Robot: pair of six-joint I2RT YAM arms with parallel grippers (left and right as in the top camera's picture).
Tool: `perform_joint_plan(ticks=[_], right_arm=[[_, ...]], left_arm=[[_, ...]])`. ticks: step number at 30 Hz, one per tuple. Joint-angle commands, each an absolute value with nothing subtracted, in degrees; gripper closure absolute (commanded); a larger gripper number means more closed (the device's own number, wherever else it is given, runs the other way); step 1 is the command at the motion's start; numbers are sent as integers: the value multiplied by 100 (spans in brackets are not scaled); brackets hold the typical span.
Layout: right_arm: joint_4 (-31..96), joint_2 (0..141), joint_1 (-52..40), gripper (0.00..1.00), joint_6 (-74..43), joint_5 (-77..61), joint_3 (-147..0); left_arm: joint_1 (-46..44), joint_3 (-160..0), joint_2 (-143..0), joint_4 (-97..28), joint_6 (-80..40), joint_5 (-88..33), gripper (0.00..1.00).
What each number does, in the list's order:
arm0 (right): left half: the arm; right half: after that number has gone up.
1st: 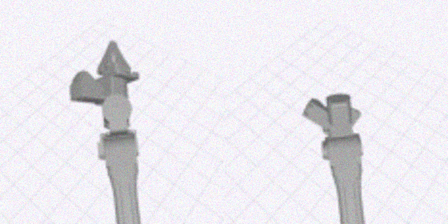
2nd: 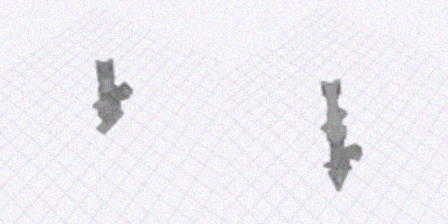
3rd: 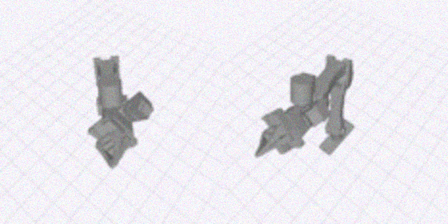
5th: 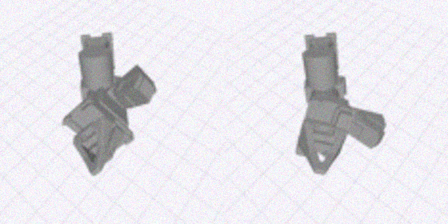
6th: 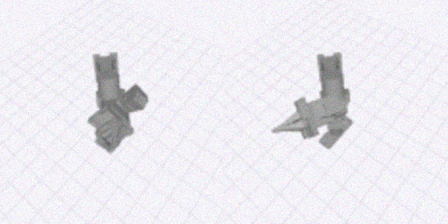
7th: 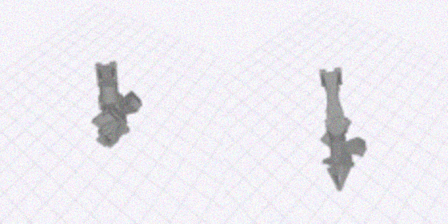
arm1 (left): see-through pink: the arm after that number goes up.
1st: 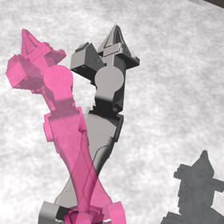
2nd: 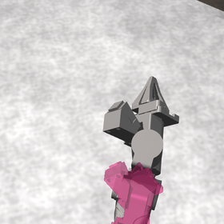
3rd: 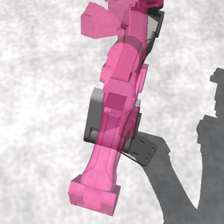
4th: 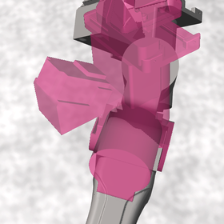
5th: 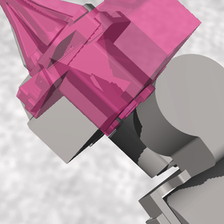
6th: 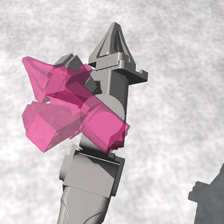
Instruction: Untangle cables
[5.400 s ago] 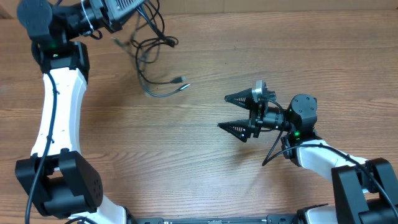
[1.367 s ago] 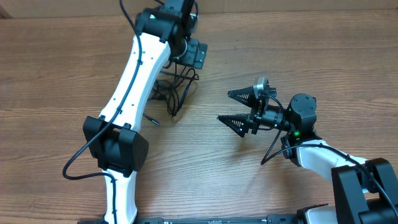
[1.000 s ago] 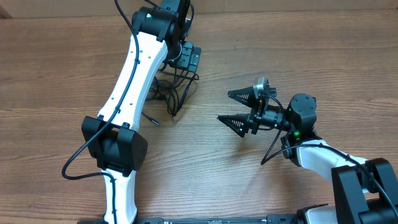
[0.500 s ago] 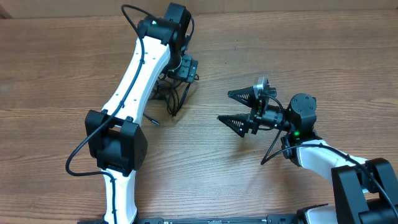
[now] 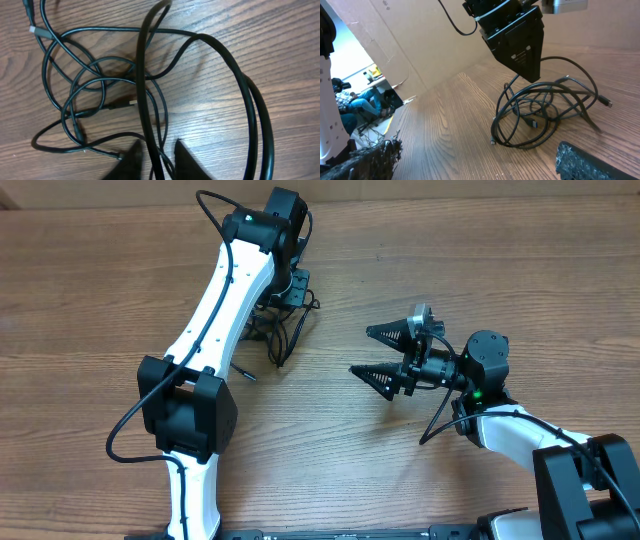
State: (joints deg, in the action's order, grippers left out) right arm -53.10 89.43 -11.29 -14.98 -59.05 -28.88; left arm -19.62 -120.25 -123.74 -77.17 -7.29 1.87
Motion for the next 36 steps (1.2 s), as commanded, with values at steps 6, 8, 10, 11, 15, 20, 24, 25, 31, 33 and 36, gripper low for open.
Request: perform_joint_plan(ticks=[6,8,10,11,15,20,24,25,31,33,36], right_arm=[[-5295,8890,-1118,0,-1500,-5850,-2936],[-5251,8890,-1116,0,-1498,-5848,-2936],[-5203,8890,-1118,0,-1498,-5848,-2936],[-5179,8890,-1118,0,-1500,-5852,-2936],[-5166,8890,-1118,0,-1503,-5854,-2936],[-5166,8890,-1118,0,-1505,-5902,-2936],[-5166,8890,-1118,0,-1503,-5900,-2936],[-5168,8890,-1118,0,-1503,-5900,-2936],[-5166,8890,-1118,0,-1505,-5900,-2936],[-5166,8890,-1118,0,-1503,-5900,-2936],[-5166,8890,-1118,0,-1505,-5900,-2936]], left_arm=[[-1953,-12025,-12232,-7822,-687,145,96],[-1953,-12099,-12167,-7859,-687,145,96],[-1953,-12315,-12084,-7955,-687,145,96],[-1953,-12446,-12042,-8005,-687,145,96],[-1951,-13168,-11806,-8230,-683,204,96],[-1949,-14014,-11415,-8353,-685,589,96],[-1944,-14532,-11037,-8342,-685,873,96],[-1944,-14628,-10936,-8331,-685,952,96],[-1940,-14770,-10398,-8145,-685,1114,96],[-1940,-14770,-10235,-8047,-685,1138,96],[-1940,-14770,-10038,-7872,-687,1487,96]])
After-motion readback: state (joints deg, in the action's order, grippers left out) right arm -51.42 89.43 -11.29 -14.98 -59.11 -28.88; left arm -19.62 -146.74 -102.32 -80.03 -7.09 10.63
